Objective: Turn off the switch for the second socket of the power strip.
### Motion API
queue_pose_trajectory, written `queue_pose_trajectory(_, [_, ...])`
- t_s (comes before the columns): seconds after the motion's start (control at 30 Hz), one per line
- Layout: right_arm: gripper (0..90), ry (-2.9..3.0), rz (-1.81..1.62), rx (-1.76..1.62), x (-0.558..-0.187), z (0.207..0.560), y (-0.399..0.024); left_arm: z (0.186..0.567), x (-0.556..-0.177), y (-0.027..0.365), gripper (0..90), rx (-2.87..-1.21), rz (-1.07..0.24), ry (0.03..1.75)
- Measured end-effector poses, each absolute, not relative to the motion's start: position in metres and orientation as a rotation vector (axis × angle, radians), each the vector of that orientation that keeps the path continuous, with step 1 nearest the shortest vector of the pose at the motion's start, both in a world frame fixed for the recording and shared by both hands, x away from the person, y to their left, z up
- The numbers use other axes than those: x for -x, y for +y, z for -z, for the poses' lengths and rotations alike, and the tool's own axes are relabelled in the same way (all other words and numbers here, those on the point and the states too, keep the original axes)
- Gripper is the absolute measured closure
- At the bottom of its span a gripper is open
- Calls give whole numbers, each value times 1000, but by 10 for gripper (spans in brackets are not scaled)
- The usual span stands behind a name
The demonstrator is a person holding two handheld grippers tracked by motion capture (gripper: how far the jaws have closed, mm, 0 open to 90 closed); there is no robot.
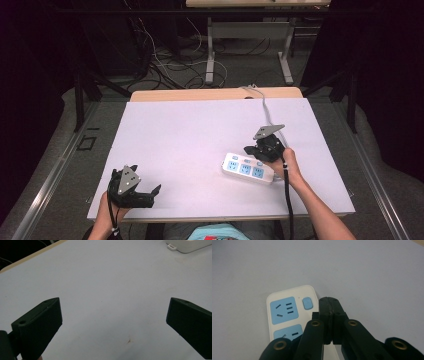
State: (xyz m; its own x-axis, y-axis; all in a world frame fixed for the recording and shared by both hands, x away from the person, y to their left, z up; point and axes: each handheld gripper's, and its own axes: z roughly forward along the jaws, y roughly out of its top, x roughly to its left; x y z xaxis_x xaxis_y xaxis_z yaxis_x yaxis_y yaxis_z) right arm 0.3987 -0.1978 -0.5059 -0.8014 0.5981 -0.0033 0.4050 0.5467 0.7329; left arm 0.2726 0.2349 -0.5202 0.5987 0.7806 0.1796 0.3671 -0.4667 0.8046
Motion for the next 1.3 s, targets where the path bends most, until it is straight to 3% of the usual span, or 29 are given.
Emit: queue_pose_trajectory(1.3, [900, 2666, -920, -849, -397, 519, -188, 520, -272, 235, 0, -2078, -701, 901])
